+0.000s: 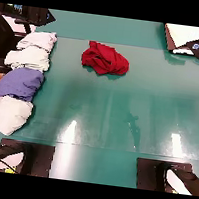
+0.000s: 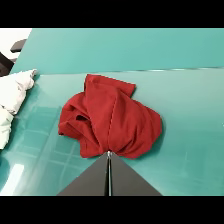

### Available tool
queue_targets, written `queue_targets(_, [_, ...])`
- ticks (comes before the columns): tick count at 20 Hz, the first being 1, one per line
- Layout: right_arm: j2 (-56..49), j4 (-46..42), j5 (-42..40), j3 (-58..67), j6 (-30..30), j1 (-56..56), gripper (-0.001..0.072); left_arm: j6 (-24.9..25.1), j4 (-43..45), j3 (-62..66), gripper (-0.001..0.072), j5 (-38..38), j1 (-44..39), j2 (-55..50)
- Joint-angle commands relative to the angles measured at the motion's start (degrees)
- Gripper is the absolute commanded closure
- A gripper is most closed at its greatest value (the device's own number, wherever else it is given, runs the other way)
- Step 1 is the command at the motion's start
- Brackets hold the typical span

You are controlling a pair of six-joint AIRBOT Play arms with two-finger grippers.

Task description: Fold the shirts.

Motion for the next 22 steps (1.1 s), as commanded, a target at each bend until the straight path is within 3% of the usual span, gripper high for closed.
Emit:
queue_targets(1, [0.0, 0.0, 0.0, 0.0, 0.0, 0.0, 0.0696, 0.0, 0.0, 0.0, 0.0683, 0.0, 0.0, 0.0])
queue_targets(10, [0.0, 0.0, 0.0, 0.0, 0.0, 0.0, 0.0696, 0.0, 0.0, 0.0, 0.0683, 0.4, 0.0, 0.0])
queue_targets(16, [0.0, 0.0, -0.1, 0.0, 0.0, 0.0, 0.0695, 0.0, -1.8, 0.0, 0.0682, 6.9, 0.0, -0.2])
queue_targets(17, [0.0, 0.0, -0.2, 0.0, 0.0, 0.0, 0.0695, 0.0, -1.9, 0.0, 0.0606, 8.1, 0.0, -0.6])
queue_targets(18, [0.0, 0.0, -0.2, 0.0, 0.0, 0.0, 0.0695, -0.2, -1.9, -0.2, 0.0314, 9.1, 0.0, -1.4])
queue_targets(19, [0.0, 0.0, -0.2, 0.0, 0.0, 0.0, 0.0695, -1.6, -1.9, -0.7, 0.0204, 9.6, 0.0, -3.2])
queue_targets(22, [0.0, 0.4, 0.2, 0.0, 0.0, 0.0, 0.0695, -2.0, -3.4, -3.4, 0.0206, 9.8, 0.0, -10.8])
